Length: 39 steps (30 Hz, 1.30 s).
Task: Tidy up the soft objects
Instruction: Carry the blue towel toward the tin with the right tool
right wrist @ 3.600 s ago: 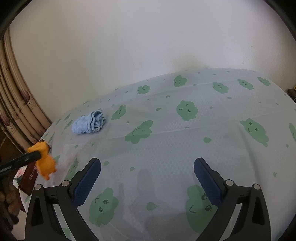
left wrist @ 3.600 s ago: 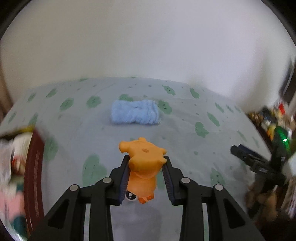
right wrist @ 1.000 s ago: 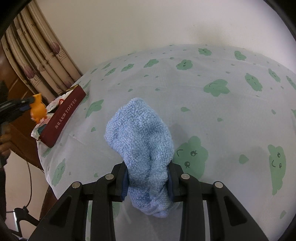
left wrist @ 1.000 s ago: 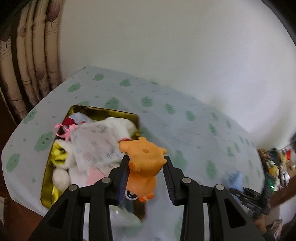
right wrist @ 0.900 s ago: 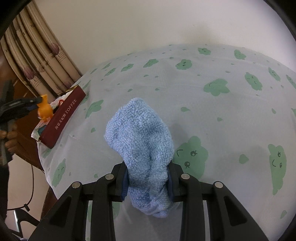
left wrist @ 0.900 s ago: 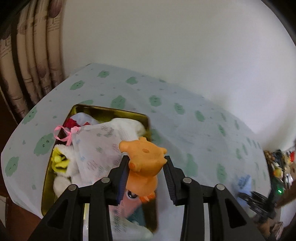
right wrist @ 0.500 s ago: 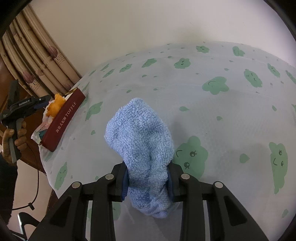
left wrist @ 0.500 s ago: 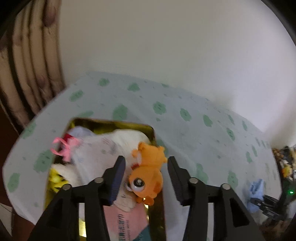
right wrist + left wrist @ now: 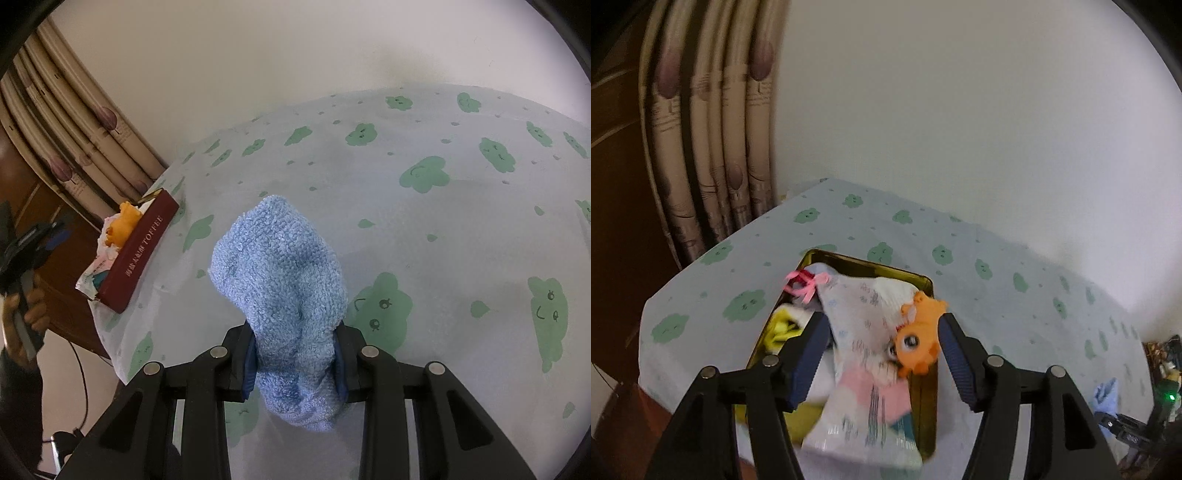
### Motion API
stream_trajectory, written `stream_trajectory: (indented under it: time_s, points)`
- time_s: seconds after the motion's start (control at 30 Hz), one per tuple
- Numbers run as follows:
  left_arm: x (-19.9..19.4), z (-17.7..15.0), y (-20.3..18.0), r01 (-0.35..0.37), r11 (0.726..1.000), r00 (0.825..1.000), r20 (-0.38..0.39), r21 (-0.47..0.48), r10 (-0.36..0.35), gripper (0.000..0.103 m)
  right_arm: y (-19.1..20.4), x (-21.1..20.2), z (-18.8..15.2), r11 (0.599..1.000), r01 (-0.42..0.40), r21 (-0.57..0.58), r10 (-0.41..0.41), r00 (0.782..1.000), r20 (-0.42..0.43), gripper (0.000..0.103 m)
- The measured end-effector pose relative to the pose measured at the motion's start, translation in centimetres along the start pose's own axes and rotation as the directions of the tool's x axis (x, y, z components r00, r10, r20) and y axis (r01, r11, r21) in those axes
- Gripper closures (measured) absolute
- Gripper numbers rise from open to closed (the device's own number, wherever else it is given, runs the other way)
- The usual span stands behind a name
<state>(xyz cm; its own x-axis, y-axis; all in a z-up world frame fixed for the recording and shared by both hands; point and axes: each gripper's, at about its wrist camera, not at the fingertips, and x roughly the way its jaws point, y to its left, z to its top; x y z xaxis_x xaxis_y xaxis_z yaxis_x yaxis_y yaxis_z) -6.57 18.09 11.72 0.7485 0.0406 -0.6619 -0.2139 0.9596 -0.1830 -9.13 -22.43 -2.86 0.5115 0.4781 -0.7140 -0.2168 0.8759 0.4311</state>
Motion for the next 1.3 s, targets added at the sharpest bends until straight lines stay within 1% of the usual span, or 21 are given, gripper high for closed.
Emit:
stream_trajectory:
  time_s: [0.1,0.2,0.3,0.4,0.47,0.53,0.6,0.67,0.73,0.8,0.83,0.93,1.03,1.1,1.17,1.2,1.3]
  points:
    - [-2.3,-1.7,0.1,-0.032,0.999,0.999,0.002,0.007,0.032,0.04,0.6,-0.4,0.0,1.0,-0.019,0.003,0.019,1.0,0.004,0.073]
    - [-4.4,-3.9,0.6,-0.087,0.996,0.996,0.011,0.01,0.087,0.04,1.7,-1.0,0.1,0.999,-0.044,0.0,0.044,0.999,0.008,0.073]
    - [-6.3,-6.5,1.6,-0.152,0.988,0.988,0.027,-0.024,0.152,0.04,3.7,-1.4,0.7,0.996,-0.086,-0.015,0.086,0.996,0.005,0.073]
    - [-7.8,-8.9,2.9,-0.205,0.977,0.977,0.048,-0.056,0.208,0.04,7.0,-1.6,1.5,0.989,-0.13,-0.063,0.13,0.991,-0.001,0.073]
    - [-8.1,-10.2,3.4,-0.25,0.967,0.967,0.05,-0.042,0.251,0.04,9.8,-1.6,2.1,0.982,-0.156,-0.108,0.156,0.988,-0.008,0.073]
    - [-8.0,-11.0,3.7,-0.275,0.961,0.961,0.036,-0.018,0.275,0.04,12.9,-1.2,2.9,0.969,-0.194,-0.152,0.193,0.981,-0.022,0.073]
    - [-7.9,-11.5,4.0,-0.272,0.962,0.962,0.019,-0.009,0.272,0.04,16.2,-0.3,3.6,0.954,-0.234,-0.186,0.23,0.972,-0.045,0.073]
    - [-7.8,-11.6,4.1,-0.277,0.961,0.96,0.031,-0.008,0.277,0.04,18.6,0.8,4.2,0.942,-0.276,-0.193,0.267,0.961,-0.068,0.072]
    - [-7.8,-11.8,4.0,-0.299,0.954,0.953,0.047,0.016,0.298,0.04,21.3,2.2,4.9,0.929,-0.31,-0.202,0.297,0.95,-0.096,0.072]
    - [-7.7,-11.9,3.8,-0.335,0.941,0.941,0.056,0.045,0.333,0.04,23.8,3.6,5.5,0.918,-0.334,-0.215,0.315,0.942,-0.12,0.071]
    - [-7.5,-11.9,3.8,-0.34,0.939,0.94,0.055,0.055,0.337,0.04,25.0,4.4,5.9,0.912,-0.346,-0.219,0.324,0.937,-0.13,0.071]
    - [-6.9,-12.0,4.3,-0.322,0.945,0.947,0.022,0.058,0.322,0.039,27.7,6.5,6.9,0.901,-0.36,-0.242,0.331,0.931,-0.155,0.071]
    - [-6.2,-12.0,4.8,-0.313,0.948,0.949,-0.019,0.052,0.314,0.039,29.8,8.3,7.7,0.895,-0.363,-0.26,0.325,0.929,-0.177,0.07]
    - [-5.7,-12.0,5.1,-0.32,0.946,0.946,-0.037,0.053,0.322,0.039,30.9,9.6,8.2,0.893,-0.364,-0.263,0.321,0.927,-0.196,0.07]
    - [-5.0,-12.1,5.4,-0.329,0.943,0.94,-0.071,0.059,0.333,0.039,31.5,10.7,8.4,0.896,-0.363,-0.257,0.316,0.926,-0.207,0.07]
    - [-4.7,-12.1,5.6,-0.316,0.947,0.943,-0.086,0.063,0.32,0.039,32.0,11.3,8.5,0.897,-0.363,-0.254,0.314,0.925,-0.213,0.07]
    - [-4.4,-12.3,6.0,-0.306,0.951,0.944,-0.111,0.05,0.31,0.039,32.6,12.4,8.5,0.899,-0.368,-0.237,0.317,0.921,-0.224,0.07]
